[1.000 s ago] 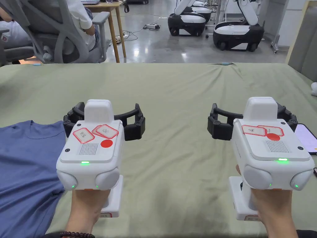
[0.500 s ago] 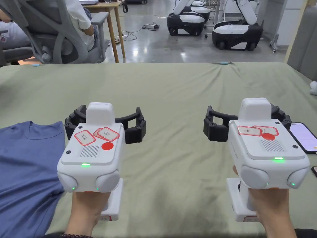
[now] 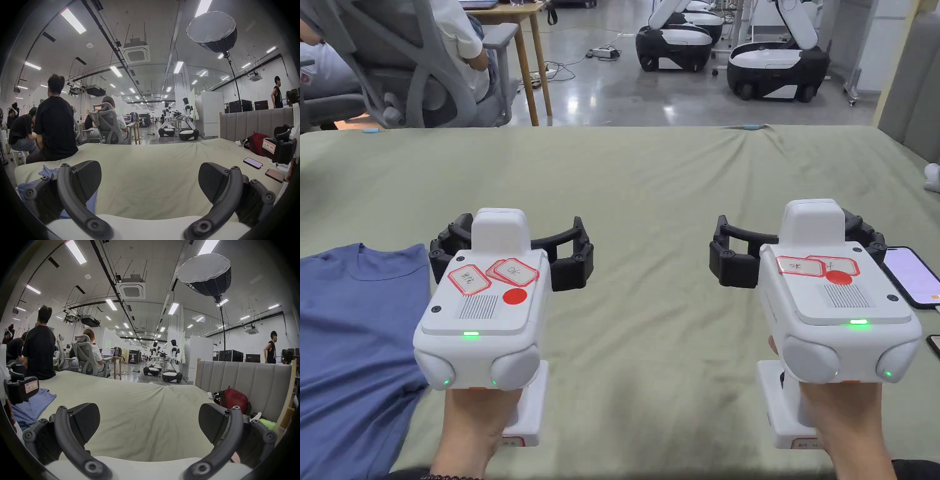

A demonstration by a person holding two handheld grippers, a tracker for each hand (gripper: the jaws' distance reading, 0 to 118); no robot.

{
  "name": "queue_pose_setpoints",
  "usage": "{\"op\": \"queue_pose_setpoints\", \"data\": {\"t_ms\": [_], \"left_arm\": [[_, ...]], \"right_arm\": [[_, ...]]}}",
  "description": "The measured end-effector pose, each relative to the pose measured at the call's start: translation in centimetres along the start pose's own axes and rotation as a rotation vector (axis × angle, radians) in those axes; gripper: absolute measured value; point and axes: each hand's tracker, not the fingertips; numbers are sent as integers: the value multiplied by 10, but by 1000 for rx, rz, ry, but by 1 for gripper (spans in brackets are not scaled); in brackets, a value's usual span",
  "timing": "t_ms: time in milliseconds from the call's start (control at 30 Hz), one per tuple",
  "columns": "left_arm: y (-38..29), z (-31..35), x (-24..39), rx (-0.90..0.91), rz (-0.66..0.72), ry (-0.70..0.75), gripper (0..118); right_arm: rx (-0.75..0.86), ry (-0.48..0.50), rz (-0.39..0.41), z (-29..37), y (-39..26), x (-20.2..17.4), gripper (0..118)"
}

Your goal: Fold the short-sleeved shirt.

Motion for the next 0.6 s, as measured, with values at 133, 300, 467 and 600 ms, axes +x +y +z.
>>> {"op": "queue_pose_setpoints", "data": {"t_ms": [133, 300, 467, 600], "left_arm": [[-1, 1, 1, -3, -5, -4, 118], [-2, 2, 0, -1, 6, -12, 118], [-2, 2, 0, -6, 20, -11, 118], [-4, 2, 0, -10, 1, -4, 118]], "right_arm": [[-4, 4, 0, 1, -1, -1, 118], [0, 5, -1, 1, -2, -1, 118], [-4, 10, 3, 2, -2, -1, 118], [-5, 8, 0, 3, -2, -1, 118]]}}
